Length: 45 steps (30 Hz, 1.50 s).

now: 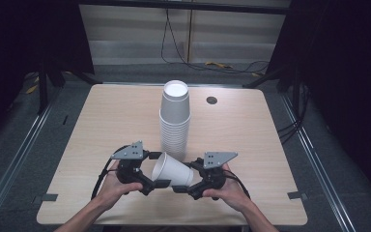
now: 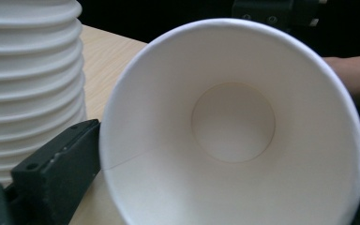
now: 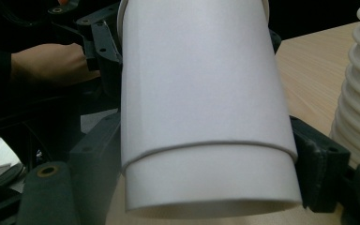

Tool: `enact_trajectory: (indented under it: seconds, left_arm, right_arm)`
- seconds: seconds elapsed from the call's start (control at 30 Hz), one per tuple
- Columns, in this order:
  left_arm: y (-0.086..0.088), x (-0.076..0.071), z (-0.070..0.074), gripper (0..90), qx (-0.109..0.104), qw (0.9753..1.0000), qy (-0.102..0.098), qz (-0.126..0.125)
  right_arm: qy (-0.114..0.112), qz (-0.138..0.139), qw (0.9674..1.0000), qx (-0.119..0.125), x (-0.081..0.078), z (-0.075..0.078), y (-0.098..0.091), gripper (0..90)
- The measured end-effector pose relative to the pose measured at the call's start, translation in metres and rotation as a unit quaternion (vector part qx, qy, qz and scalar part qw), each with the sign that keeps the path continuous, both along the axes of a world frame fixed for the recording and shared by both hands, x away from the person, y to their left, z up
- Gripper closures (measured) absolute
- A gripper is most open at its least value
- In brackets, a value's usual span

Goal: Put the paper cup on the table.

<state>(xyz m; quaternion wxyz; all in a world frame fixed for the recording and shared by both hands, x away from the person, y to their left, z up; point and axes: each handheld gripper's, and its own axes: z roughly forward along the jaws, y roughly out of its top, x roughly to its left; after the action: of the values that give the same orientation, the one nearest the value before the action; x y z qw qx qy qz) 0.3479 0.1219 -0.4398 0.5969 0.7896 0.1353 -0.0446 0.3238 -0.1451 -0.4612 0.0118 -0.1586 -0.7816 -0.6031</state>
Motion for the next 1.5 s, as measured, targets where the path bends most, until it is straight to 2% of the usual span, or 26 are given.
enact_trajectory:
  seconds: [0.13,0.2,0.33,0.6,0.67,0.97,1.0,1.07,1.1,1.13,1.17,1.23,1.37,1.5]
  left_arm:
    - [-0.0007,-0.0003,0.0001,2.8,-0.007,1.0000,0.002,0.003]
    - [-0.0016,-0.0001,-0.0021,2.7,-0.018,0.9997,0.011,0.007]
    - [-0.0024,0.0017,-0.0033,2.7,-0.020,0.9996,0.020,0.003]
    - [-0.0014,-0.0023,0.0031,5.2,-0.009,0.9999,0.002,0.005]
    - [-0.0006,-0.0023,0.0048,7.2,-0.015,0.9999,0.003,-0.002]
    - [-0.0002,-0.0037,0.0062,9.4,0.001,1.0000,-0.005,-0.005]
    - [-0.0013,-0.0045,0.0061,9.3,0.010,0.9999,-0.009,-0.005]
    - [-0.0020,-0.0050,0.0059,9.3,0.011,0.9999,-0.008,-0.004]
    - [-0.0017,-0.0042,0.0056,9.3,0.012,0.9999,-0.010,0.000]
    - [-0.0017,-0.0042,0.0056,9.3,0.012,0.9999,-0.010,0.000]
    - [-0.0012,-0.0035,0.0057,9.3,0.011,0.9999,-0.011,0.004]
    - [0.0009,-0.0019,0.0057,9.3,0.014,0.9998,-0.011,0.007]
    - [0.0029,-0.0008,0.0062,9.3,0.019,0.9996,-0.014,0.014]
    - [0.0041,0.0017,0.0054,9.3,0.027,0.9994,-0.013,0.015]
  right_arm:
    - [-0.002,-0.001,1.0000,0.002,-0.0003,0.0001,0.0000,22.1]
    - [-0.002,-0.004,1.0000,0.003,-0.0001,0.0004,-0.0005,22.0]
    - [-0.003,-0.002,1.0000,0.006,0.0006,0.0003,-0.0010,22.0]
    - [-0.003,0.007,1.0000,0.003,0.0007,-0.0008,0.0027,22.0]
    - [-0.003,0.010,0.9999,0.000,0.0004,-0.0014,0.0031,21.7]
    - [-0.006,0.013,0.9998,-0.012,-0.0004,-0.0024,0.0052,21.4]
    - [0.005,0.014,0.9996,-0.024,-0.0004,-0.0023,0.0052,21.1]
    - [0.010,0.015,0.9994,-0.028,-0.0001,-0.0026,0.0052,21.0]
    - [0.018,0.011,0.9992,-0.033,0.0005,-0.0032,0.0033,17.3]
    - [0.018,0.011,0.9992,-0.033,0.0005,-0.0032,0.0033,17.3]
    - [0.019,0.006,0.9992,-0.034,0.0006,-0.0032,0.0024,13.5]
    - [0.024,-0.008,0.9990,-0.035,0.0015,-0.0024,-0.0015,13.3]
    - [0.030,-0.012,0.9989,-0.034,0.0022,-0.0019,-0.0033,13.1]
    - [0.029,-0.010,0.9982,-0.051,-0.0007,-0.0042,-0.0027,12.9]
